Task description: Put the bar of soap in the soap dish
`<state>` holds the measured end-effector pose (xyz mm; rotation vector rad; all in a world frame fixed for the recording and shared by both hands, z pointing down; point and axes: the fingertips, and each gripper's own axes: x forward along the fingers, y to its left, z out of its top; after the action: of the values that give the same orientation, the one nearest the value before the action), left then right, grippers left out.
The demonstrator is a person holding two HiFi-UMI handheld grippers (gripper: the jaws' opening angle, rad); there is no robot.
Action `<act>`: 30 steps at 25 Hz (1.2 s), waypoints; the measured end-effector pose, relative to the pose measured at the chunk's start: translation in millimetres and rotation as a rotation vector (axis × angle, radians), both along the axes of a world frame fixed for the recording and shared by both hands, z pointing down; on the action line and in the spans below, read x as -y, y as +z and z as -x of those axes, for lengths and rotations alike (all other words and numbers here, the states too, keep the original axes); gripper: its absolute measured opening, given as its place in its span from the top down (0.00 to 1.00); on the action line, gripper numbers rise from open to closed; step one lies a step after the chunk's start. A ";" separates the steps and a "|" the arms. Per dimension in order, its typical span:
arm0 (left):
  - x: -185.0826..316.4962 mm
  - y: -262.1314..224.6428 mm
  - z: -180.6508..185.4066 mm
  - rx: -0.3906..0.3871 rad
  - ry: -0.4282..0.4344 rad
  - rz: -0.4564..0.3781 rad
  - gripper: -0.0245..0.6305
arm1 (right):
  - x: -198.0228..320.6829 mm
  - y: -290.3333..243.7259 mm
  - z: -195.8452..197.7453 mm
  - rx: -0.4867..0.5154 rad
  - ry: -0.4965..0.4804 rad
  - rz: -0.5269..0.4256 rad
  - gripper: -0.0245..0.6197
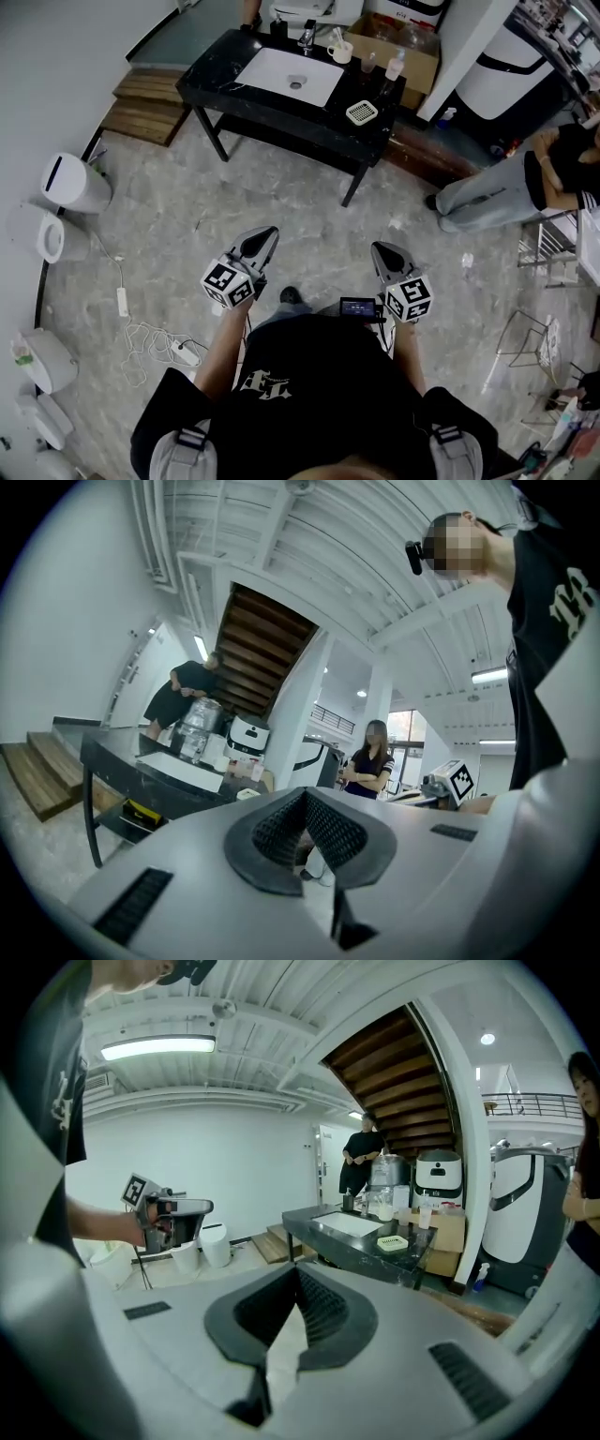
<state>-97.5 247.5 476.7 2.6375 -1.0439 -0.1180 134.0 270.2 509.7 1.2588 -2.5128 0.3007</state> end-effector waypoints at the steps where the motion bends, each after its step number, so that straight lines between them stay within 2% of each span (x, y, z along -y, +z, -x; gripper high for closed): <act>1: 8.1 -0.2 5.3 -0.012 -0.003 0.000 0.95 | 7.4 3.5 4.3 -0.002 0.001 0.011 0.95; 7: 54.4 8.0 33.7 -0.018 -0.025 0.009 0.95 | 61.7 20.7 29.1 -0.027 -0.023 0.053 0.95; 12: 102.0 14.0 57.5 -0.013 -0.086 -0.005 0.95 | 132.2 31.7 51.8 -0.021 -0.067 0.051 0.95; 16: 159.1 21.2 77.8 0.003 -0.119 0.007 0.95 | 205.7 40.3 77.4 -0.011 -0.108 0.049 0.95; 21: 240.9 18.3 96.9 0.074 -0.124 0.027 0.95 | 300.0 34.6 108.9 -0.052 -0.192 0.034 0.95; 26: 315.4 18.3 104.3 0.098 -0.147 0.034 0.95 | 384.1 37.4 113.8 -0.031 -0.208 0.039 0.95; 30: 359.2 19.7 110.1 0.103 -0.179 0.058 0.95 | 431.1 41.3 124.4 0.010 -0.231 0.080 0.95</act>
<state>-207.7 -111.7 496.4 2.5174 -1.2973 0.0094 9.5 -160.9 551.0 0.9285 -2.5948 0.3490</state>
